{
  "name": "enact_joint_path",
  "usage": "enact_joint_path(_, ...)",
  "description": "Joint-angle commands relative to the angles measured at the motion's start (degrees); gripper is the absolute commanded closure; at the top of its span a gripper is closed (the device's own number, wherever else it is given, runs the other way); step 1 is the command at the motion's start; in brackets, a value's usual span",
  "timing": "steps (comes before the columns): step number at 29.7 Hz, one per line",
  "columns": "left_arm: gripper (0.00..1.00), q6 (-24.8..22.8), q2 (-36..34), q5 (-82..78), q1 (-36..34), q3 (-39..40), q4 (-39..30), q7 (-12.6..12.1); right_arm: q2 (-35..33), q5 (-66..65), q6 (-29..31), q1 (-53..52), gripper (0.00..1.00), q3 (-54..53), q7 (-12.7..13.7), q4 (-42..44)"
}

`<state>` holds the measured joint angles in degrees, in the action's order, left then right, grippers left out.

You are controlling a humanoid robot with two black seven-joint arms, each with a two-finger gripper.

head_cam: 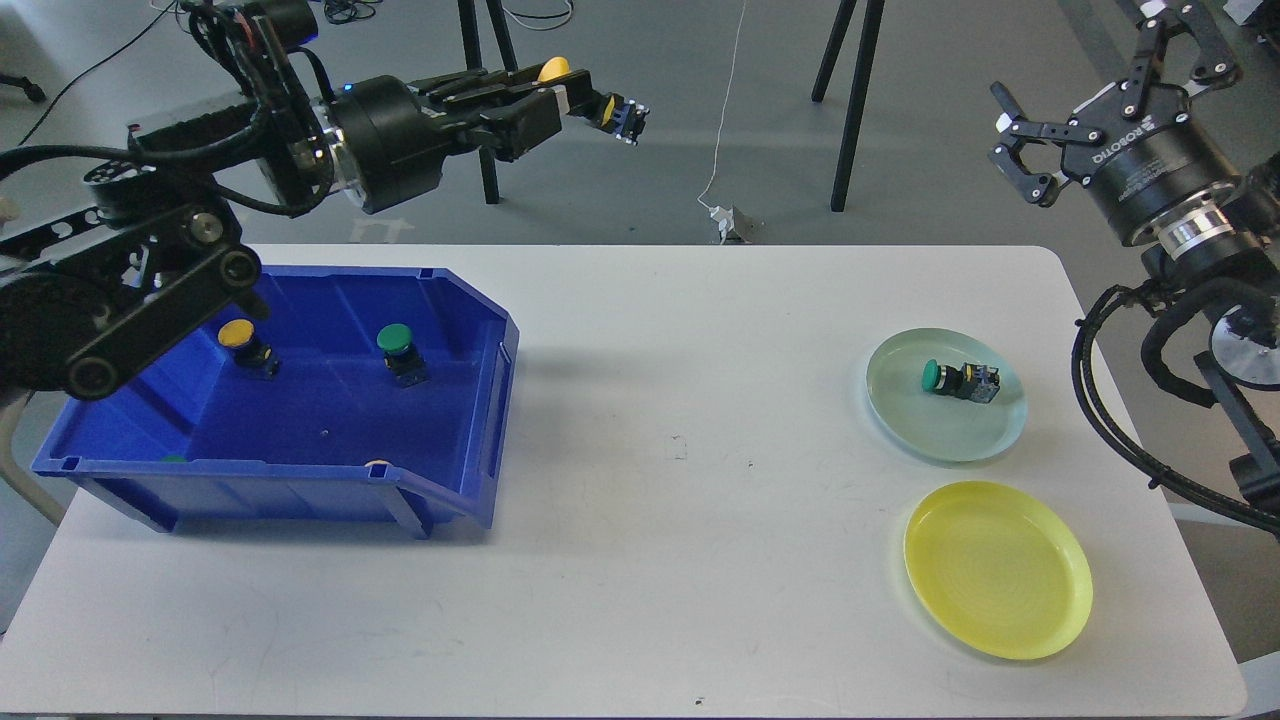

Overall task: Pass button and place on color plate
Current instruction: 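Hand the yellow button from the left gripper to the right gripper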

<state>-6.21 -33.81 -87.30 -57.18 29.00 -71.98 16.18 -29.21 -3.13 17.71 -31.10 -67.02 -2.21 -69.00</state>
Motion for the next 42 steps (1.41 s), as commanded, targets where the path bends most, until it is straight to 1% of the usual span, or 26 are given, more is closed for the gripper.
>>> enact_joint_path(1,0.71,6.19,4.27,0.11,1.1,-0.08,1.31,0.26,-0.67,-0.21,-1.19,1.91,0.01,2.15,0.1,-5.08)
enact_joint_path(4,0.72,11.03,8.57,-0.06,1.81,-0.08,2.2,0.35,0.21,-0.56,-1.63,2.18,0.01,5.75,0.19,-7.63)
enact_joint_path(6,0.72,12.01,9.99,-0.41,2.51,-0.34,2.2,0.35,1.0,-0.65,-2.33,1.48,0.01,7.42,0.19,-7.81)
enact_joint_path(9,0.72,12.1,11.22,-0.5,2.95,-0.34,2.2,0.17,3.1,-1.26,-2.51,0.25,0.02,8.66,0.19,-7.81)
enact_joint_path(12,0.73,12.1,12.19,-1.82,2.95,-0.43,2.46,0.17,3.81,-2.84,-2.51,-1.16,0.02,9.89,0.19,-7.81)
enact_joint_path(19,0.73,12.1,12.28,-5.69,3.39,-0.96,2.72,0.0,6.97,-3.55,-2.51,-4.67,0.05,13.84,0.19,-7.9)
enact_joint_path(27,0.73,12.1,12.28,-5.78,3.3,-1.14,2.72,-0.01,9.96,-7.68,-2.59,-5.91,0.14,17.36,0.19,-7.29)
enact_joint_path(31,0.73,12.1,12.28,-6.74,3.3,-1.14,2.72,-0.01,10.84,-7.68,-2.59,-6.61,0.24,17.54,0.19,-7.11)
enact_joint_path(34,0.73,12.1,12.28,-7.27,3.39,-1.14,2.72,-0.01,11.11,-7.68,-2.51,-7.22,0.33,17.45,0.19,-7.02)
enact_joint_path(39,0.73,12.1,12.37,-7.27,3.39,-1.4,2.72,-0.01,11.02,-7.77,-2.07,-7.31,0.57,17.1,0.19,-7.11)
enact_joint_path(42,0.73,12.1,12.37,-7.27,3.39,-1.4,2.72,-0.01,11.11,-7.77,-2.07,-7.31,0.68,17.01,0.19,-7.11)
